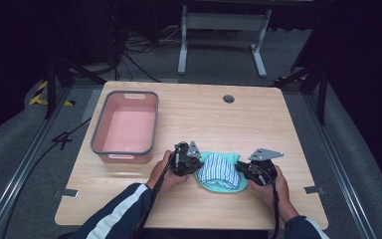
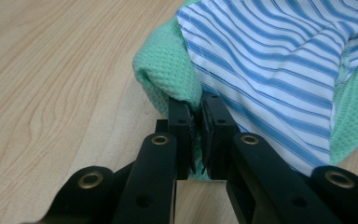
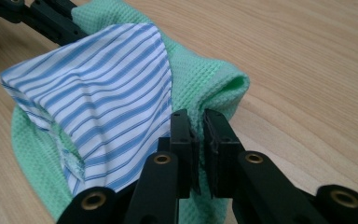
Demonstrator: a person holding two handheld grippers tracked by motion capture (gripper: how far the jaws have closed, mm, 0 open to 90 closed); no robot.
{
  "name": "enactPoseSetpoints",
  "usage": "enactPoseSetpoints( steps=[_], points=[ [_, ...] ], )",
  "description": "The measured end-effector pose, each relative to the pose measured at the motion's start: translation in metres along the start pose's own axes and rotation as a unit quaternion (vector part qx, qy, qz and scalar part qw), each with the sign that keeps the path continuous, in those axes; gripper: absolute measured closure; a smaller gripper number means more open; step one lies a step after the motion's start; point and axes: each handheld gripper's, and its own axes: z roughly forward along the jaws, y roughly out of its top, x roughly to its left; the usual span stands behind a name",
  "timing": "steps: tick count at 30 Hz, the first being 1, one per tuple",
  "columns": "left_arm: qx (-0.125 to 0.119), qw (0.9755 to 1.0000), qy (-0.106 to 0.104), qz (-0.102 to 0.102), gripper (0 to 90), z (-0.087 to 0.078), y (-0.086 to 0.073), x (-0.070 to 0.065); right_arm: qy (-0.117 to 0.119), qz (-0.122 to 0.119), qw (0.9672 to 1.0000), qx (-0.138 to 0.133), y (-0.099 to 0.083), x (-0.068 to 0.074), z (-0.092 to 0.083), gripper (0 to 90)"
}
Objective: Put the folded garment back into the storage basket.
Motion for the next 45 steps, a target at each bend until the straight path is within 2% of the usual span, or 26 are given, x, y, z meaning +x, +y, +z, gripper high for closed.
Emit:
enactPoseSetpoints(
  steps=[3,8,13,15,16,21,23,25,35,41,43,45],
  points=[
    [-0.002,1.0,-0.002,-0.002,83.9,-0.003,0.002,0.0,0.0,-0.007,1.0,-0.003,0.002,0.002,-0.003,83.1],
    [-0.004,1.0,-0.001,-0.001,83.9,-0.008,0.003,0.0,0.002,0.005,0.9999,-0.01,0.008,0.003,-0.01,83.2],
    [-0.009,0.9998,0.019,-0.006,83.9,-0.016,0.005,-0.001,0.003,0.001,0.9999,-0.016,0.016,0.006,-0.013,83.2],
    [-0.009,0.9998,0.016,-0.009,83.9,-0.017,0.005,-0.001,0.004,-0.004,0.9998,-0.017,0.019,0.007,-0.014,83.2],
    [-0.006,0.9998,0.018,-0.002,83.9,-0.018,0.006,0.0,0.005,-0.001,0.9998,-0.017,0.02,0.007,-0.013,83.2],
    [-0.013,0.9996,0.025,0.001,83.9,-0.025,0.011,0.001,0.005,-0.003,0.9997,-0.023,0.029,0.008,-0.014,83.2],
    [-0.015,0.9992,0.034,0.014,83.9,-0.032,0.013,0.001,0.007,-0.006,0.9996,-0.026,0.035,0.009,-0.014,83.2],
    [-0.018,0.9991,0.035,0.016,83.9,-0.038,0.014,0.003,0.007,-0.01,0.9995,-0.029,0.04,0.01,-0.014,83.2],
    [-0.037,0.9977,0.057,0.0,83.9,-0.07,0.013,0.016,0.019,-0.029,0.9984,-0.045,0.069,0.02,-0.011,83.2],
    [-0.046,0.9961,0.075,-0.008,83.9,-0.09,0.009,0.023,0.024,-0.044,0.9973,-0.054,0.088,0.029,-0.008,83.2],
    [-0.051,0.9951,0.082,-0.017,83.9,-0.101,0.005,0.028,0.027,-0.058,0.9964,-0.057,0.102,0.035,-0.006,83.2],
    [-0.055,0.9945,0.087,-0.02,83.9,-0.107,0.004,0.029,0.028,-0.059,0.9962,-0.058,0.105,0.036,-0.006,83.2]
  ],
)
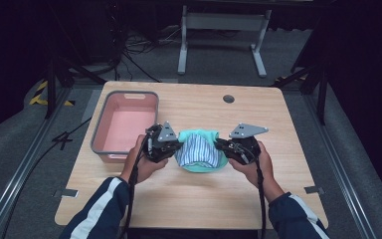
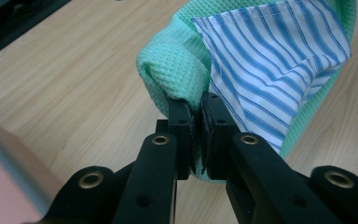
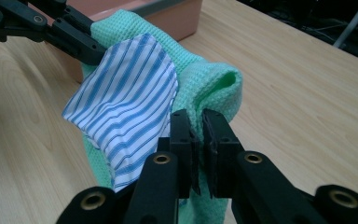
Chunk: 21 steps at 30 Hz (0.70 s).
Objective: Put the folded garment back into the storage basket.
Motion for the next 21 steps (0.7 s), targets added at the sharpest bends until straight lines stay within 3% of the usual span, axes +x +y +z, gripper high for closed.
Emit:
enactPoseSetpoints(
  steps=[7,21],
  points=[
    [-0.012,0.9995,0.024,-0.017,83.8,-0.033,-0.003,0.019,0.01,-0.015,0.9998,-0.011,0.035,0.009,0.013,83.2],
    [-0.013,0.9974,0.066,-0.027,83.8,-0.079,-0.019,0.052,0.046,-0.028,0.9982,-0.027,0.076,0.039,0.044,83.1]
  ],
)
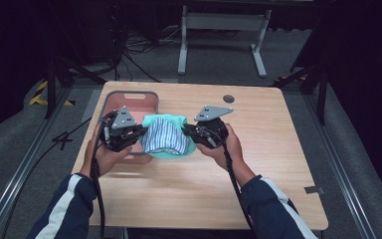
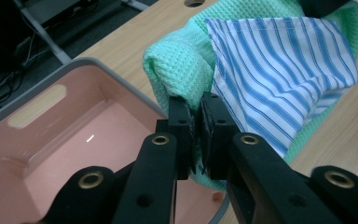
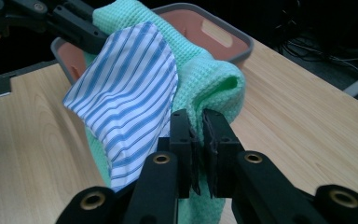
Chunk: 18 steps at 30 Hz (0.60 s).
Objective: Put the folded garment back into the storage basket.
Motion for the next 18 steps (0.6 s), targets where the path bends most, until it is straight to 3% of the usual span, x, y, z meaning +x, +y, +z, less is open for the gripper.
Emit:
enactPoseSetpoints(
  steps=[3,8,18],
  points=[
    [-0.002,0.9999,0.008,-0.014,83.8,-0.011,-0.006,0.01,0.006,-0.002,1.0,-0.002,0.006,0.004,0.007,83.1],
    [0.001,0.9997,0.02,-0.015,83.8,-0.017,-0.009,0.018,0.013,-0.004,0.9999,-0.006,0.013,0.008,0.017,83.1],
    [-0.008,0.9982,0.045,-0.039,83.8,-0.036,-0.018,0.038,0.024,-0.013,0.9996,-0.008,0.04,0.021,0.043,83.1]
  ],
)
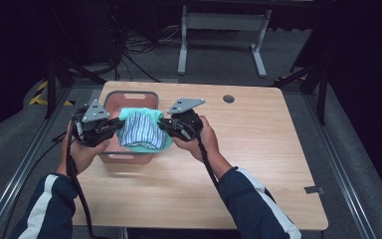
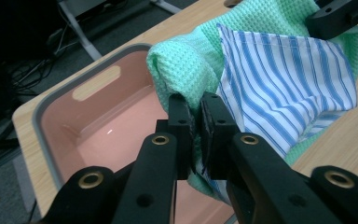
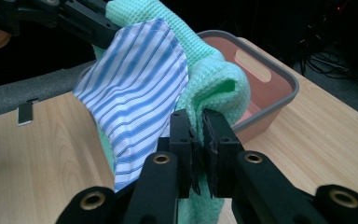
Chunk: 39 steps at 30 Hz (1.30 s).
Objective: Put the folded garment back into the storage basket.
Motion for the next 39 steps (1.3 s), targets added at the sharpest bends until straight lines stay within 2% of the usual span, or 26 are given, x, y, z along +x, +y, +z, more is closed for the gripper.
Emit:
enactPoseSetpoints(
  steps=[6,10,20,25,39],
  points=[
    [0.004,0.9999,0.009,-0.011,83.8,-0.006,-0.005,0.011,0.007,0.0,1.0,0.003,0.008,0.003,0.015,83.0],
    [0.003,0.9998,0.019,-0.011,83.7,-0.009,-0.007,0.018,0.009,-0.005,0.9999,0.005,0.011,0.006,0.024,83.1],
    [0.005,0.999,0.031,-0.03,83.7,-0.013,-0.016,0.031,0.015,-0.002,0.9999,0.006,0.02,0.01,0.047,82.9],
    [0.014,0.9986,0.04,-0.032,83.7,-0.007,-0.022,0.037,0.015,-0.004,0.9998,0.012,0.021,0.012,0.061,82.9],
    [0.023,0.997,0.046,-0.059,83.5,0.01,-0.038,0.046,0.019,0.008,0.9994,0.028,0.014,0.007,0.086,82.2]
  ],
)
